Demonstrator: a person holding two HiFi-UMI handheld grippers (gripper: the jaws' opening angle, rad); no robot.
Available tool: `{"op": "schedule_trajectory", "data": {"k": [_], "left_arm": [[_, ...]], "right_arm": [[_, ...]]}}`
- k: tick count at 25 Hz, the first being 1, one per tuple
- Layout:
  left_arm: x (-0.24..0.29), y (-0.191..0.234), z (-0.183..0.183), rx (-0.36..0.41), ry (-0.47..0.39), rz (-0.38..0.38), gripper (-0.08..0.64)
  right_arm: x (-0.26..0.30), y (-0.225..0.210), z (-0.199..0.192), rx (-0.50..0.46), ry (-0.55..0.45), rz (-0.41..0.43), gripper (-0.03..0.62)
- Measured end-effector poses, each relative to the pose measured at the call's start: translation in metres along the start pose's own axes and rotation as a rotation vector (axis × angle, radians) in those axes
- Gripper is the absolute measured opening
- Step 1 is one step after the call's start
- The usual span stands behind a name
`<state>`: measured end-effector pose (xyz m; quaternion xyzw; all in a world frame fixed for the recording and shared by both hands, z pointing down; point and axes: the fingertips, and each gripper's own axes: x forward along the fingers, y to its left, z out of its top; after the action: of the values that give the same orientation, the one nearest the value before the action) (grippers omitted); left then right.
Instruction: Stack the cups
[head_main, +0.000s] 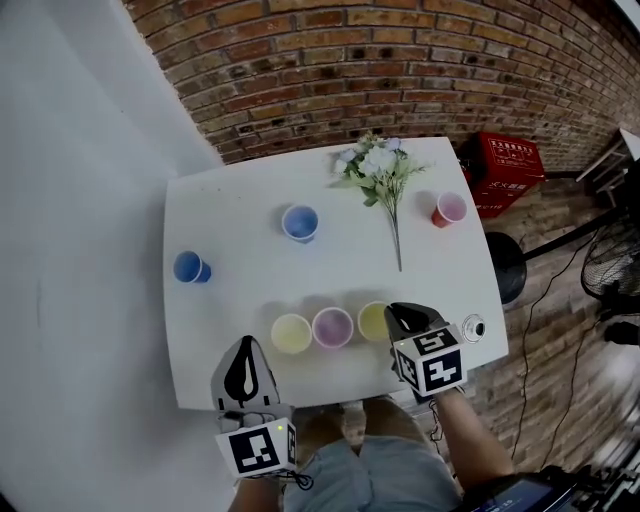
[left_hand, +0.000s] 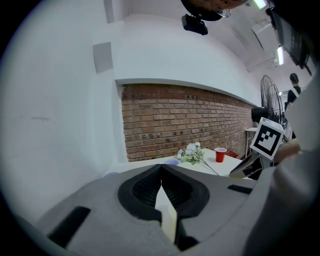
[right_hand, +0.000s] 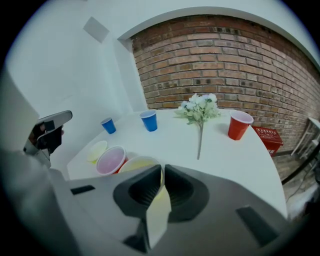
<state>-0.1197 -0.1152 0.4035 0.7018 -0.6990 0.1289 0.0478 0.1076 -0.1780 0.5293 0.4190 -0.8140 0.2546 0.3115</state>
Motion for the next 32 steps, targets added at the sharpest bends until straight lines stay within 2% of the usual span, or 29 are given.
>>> {"op": "schedule_trajectory", "data": {"k": [15,19,32], "left_arm": [[-0.003,0.007,-0.004,-0.004,0.003,0.006,0.009],[-0.004,0.010,-0.005,-0.006,0.006,0.013,0.009],[-0.004,0.008,0.005,-0.001,-0.023,-0.005,0.009]], "right_arm": [[0.004,0.008,0.001,-0.009,0.005,0.005,0.035],[0.004,0.008,0.000,-0.008,0.003,0.010,0.079],[-0.014,-0.002,0.018,0.006,-0.077,-0.027,0.100]]}}
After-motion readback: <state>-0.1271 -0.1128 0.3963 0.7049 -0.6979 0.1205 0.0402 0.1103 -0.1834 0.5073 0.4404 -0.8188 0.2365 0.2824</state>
